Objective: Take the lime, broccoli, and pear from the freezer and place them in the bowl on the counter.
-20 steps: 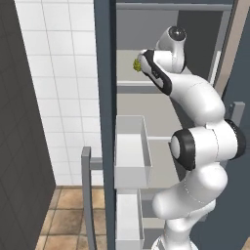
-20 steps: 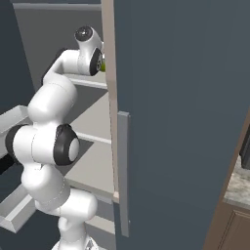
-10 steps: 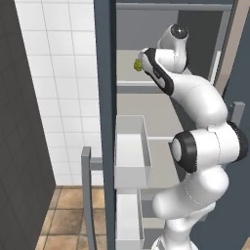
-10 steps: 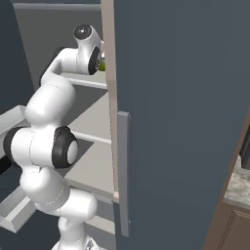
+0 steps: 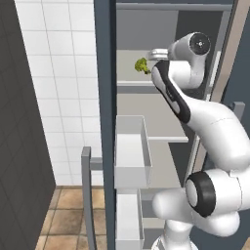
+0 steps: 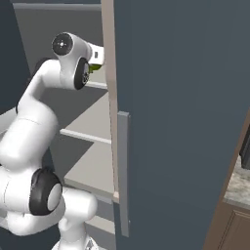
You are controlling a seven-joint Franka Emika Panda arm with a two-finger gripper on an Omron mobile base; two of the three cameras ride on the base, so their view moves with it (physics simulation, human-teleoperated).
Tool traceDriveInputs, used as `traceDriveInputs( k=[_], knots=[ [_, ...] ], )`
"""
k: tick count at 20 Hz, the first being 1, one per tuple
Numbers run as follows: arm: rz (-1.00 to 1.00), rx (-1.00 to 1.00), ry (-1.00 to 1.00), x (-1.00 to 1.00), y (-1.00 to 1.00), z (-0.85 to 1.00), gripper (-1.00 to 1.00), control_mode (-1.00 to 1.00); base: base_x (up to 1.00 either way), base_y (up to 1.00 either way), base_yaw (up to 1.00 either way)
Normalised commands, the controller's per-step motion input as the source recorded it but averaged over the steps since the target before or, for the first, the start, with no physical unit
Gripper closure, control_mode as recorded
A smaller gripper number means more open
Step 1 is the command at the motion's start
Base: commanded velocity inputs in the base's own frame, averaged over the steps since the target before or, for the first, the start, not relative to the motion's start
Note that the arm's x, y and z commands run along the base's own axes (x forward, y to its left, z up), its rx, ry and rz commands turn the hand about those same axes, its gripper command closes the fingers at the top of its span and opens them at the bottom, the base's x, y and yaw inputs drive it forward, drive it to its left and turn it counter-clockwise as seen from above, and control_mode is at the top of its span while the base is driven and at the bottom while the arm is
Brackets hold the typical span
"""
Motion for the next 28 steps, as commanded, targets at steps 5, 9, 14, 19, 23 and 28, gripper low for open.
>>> traceDriveInputs(
  k=[5,9,14,19,23,28],
  knots=[
    [-0.21,0.15,0.01,-1.0,0.04,0.53,1.0,-1.0,0.0,0.0,0.0],
    [-0.17,0.19,0.38,-1.0,0.13,0.04,1.0,-1.0,0.0,0.0,0.0],
    [-0.1,0.17,0.35,-1.0,0.06,-0.34,1.0,-1.0,0.0,0.0,0.0],
    [-0.06,0.19,0.3,-1.0,0.0,-0.71,1.0,-1.0,0.0,0.0,0.0],
    [-0.05,0.12,0.21,-0.75,0.02,-0.65,1.0,1.0,-0.25,0.0,-0.02],
    [0.0,0.0,0.0,0.0,0.0,0.0,1.0,1.0,-1.0,-0.07,-0.13]
  ],
)
